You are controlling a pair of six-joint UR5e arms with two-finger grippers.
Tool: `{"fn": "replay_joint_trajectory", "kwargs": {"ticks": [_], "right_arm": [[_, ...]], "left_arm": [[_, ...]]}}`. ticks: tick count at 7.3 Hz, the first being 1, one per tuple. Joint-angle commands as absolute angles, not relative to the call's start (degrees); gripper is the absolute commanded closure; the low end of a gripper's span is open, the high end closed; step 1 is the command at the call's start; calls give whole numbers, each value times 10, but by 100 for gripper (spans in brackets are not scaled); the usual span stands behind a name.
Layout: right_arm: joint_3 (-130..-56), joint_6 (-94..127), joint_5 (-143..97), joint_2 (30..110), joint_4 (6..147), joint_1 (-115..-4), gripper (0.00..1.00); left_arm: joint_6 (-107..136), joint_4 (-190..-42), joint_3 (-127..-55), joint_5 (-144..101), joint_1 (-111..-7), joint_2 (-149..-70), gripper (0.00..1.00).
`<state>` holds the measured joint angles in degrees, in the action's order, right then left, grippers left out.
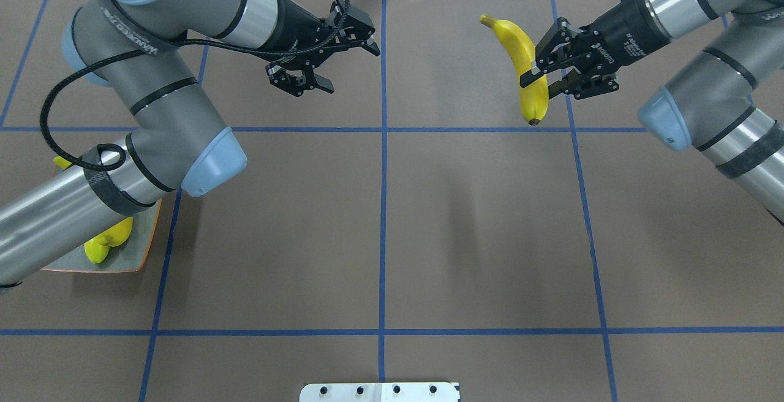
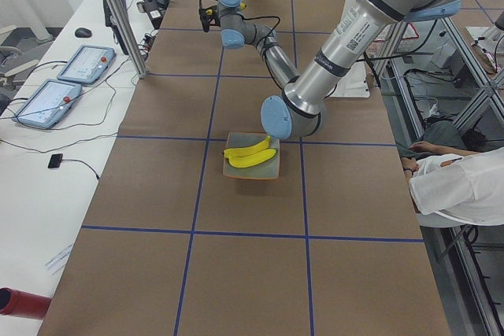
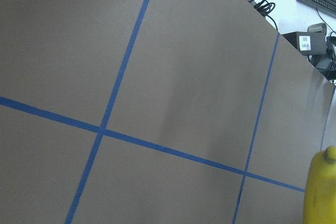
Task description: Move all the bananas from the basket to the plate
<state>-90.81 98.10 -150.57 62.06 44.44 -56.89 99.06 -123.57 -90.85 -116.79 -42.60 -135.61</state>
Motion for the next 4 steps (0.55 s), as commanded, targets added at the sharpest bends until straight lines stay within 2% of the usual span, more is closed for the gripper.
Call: {"fn": "replay_joint_trajectory", "kwargs": {"ticks": [1, 4], "right_arm": [[-924, 1041, -1459, 607, 442, -528, 100], [-952, 1092, -1413, 606, 440, -495, 100]], "left_arm": [[1003, -1238, -884, -1141, -406, -1385, 0], [1009, -1257, -851, -1132, -399, -1412, 0]]}}
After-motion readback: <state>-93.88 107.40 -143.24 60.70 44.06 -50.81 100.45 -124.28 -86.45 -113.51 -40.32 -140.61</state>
